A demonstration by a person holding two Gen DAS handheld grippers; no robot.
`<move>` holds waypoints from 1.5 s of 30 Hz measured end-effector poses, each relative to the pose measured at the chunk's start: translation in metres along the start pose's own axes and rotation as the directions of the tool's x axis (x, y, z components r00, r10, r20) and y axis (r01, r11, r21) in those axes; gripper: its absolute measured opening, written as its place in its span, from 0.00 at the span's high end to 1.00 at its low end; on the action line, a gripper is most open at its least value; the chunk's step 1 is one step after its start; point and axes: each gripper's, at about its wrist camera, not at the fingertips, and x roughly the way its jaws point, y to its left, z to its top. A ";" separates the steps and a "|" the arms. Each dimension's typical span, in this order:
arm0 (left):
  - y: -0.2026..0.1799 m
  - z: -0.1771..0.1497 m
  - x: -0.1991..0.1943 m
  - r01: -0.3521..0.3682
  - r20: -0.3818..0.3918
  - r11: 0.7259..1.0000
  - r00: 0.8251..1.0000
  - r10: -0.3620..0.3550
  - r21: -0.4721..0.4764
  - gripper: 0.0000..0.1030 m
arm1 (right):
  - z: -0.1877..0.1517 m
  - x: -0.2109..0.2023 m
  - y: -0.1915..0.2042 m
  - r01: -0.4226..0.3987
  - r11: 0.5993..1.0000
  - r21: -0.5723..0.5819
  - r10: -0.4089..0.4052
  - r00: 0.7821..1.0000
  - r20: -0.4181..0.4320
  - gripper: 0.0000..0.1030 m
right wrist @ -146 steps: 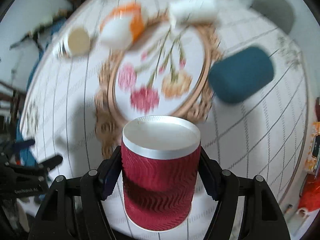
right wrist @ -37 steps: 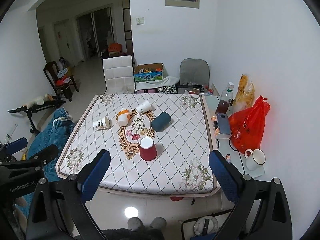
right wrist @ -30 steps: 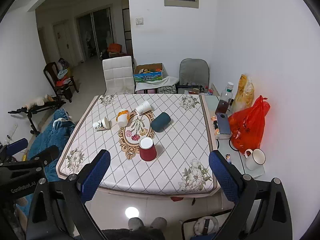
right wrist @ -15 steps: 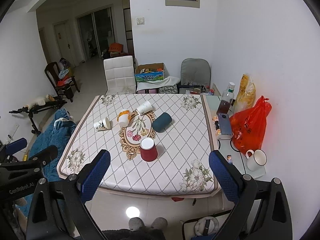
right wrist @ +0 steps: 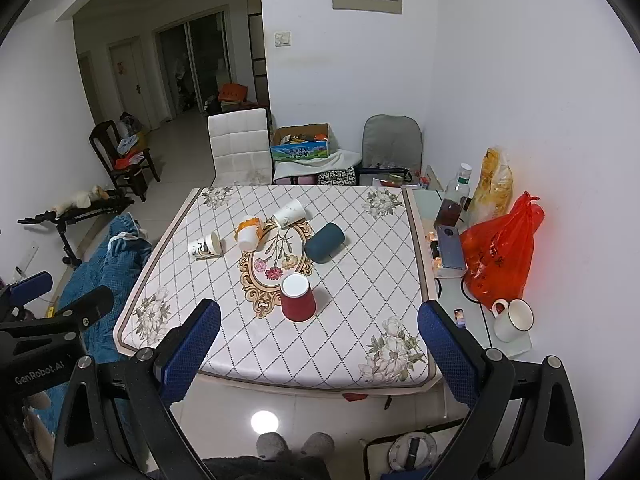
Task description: Flip cup upside down
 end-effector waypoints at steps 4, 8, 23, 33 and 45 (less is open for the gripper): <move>0.000 0.000 0.000 0.001 0.001 1.000 1.000 -0.001 -0.001 0.01 | 0.000 0.000 0.001 0.004 1.000 -0.001 -0.004 1.000 0.002 0.02; 0.000 0.000 0.000 0.000 -0.001 1.000 1.000 0.000 -0.001 0.01 | 0.001 0.001 0.000 0.008 1.000 0.001 -0.008 1.000 0.001 0.02; 0.002 0.006 0.001 -0.003 -0.005 1.000 1.000 0.003 -0.009 0.01 | 0.002 0.003 -0.001 0.005 1.000 0.001 -0.005 1.000 -0.002 0.02; 0.003 0.006 0.002 -0.005 -0.005 1.000 1.000 0.005 -0.010 0.01 | 0.004 0.004 0.001 0.004 1.000 -0.002 -0.004 1.000 -0.007 0.02; 0.003 0.005 0.004 -0.011 -0.006 1.000 1.000 0.011 -0.015 0.01 | 0.003 0.005 0.004 0.001 1.000 -0.004 -0.001 1.000 -0.009 0.02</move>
